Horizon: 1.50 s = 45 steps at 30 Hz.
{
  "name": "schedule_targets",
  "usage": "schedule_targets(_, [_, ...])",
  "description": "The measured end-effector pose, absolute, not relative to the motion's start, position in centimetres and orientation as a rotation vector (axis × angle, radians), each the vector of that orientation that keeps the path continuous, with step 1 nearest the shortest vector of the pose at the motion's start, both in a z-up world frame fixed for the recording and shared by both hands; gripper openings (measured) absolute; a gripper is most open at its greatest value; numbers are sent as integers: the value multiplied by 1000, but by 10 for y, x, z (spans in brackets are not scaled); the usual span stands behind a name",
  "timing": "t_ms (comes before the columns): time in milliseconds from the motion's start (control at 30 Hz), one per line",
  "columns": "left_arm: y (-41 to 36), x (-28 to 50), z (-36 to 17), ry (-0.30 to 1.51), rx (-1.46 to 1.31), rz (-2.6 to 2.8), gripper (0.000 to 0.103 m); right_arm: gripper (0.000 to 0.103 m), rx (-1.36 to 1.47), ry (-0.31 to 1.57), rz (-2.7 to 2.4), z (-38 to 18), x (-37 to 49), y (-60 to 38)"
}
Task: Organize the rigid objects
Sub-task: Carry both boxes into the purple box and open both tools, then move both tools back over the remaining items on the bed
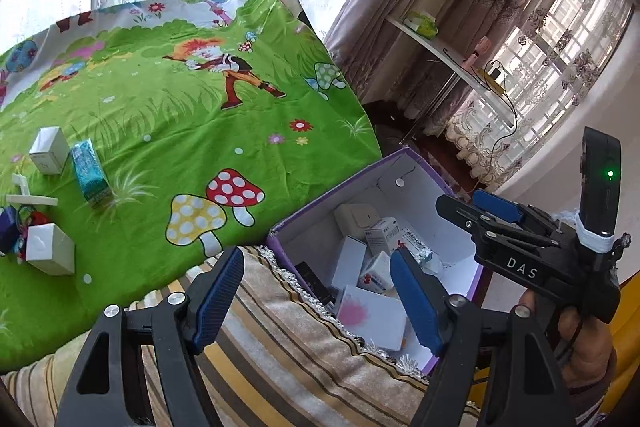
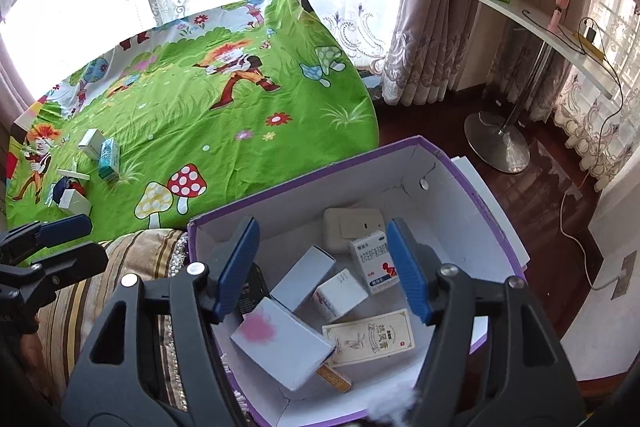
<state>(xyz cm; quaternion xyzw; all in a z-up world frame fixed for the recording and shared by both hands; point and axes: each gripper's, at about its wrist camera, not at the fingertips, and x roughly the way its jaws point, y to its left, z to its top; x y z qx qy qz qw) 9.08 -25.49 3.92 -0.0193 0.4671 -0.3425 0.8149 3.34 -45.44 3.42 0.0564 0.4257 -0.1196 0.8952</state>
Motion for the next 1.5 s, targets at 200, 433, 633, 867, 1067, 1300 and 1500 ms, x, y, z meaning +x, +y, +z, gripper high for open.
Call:
schedule_targets(200, [-236,92,45,959,1,-668,76,77,93,869,-196,42,38,-438])
schedule_targets(433, [-203,98,46,962,-16,-594,76,84,69,836,-165,53,43,-413])
schedule_targets(633, [-167,102,41,977,-54,-551,76,90,69,795,-137,62,47,-396])
schedule_targets(867, [-106,107,40,960,-109,-459,76,90,38,819,-80,57,60,-371])
schedule_targets(1067, [-57,116,31,985,-165,-372,76,90,68,870,8,49,72,-354])
schedule_targets(1300, [-33,125,22,1005,-186,-337,76,90,31,913,67,42,88,-324])
schedule_targets(1500, [-25,133,14,1037,-177,-324,75,90,-8,962,152,34,104,-292])
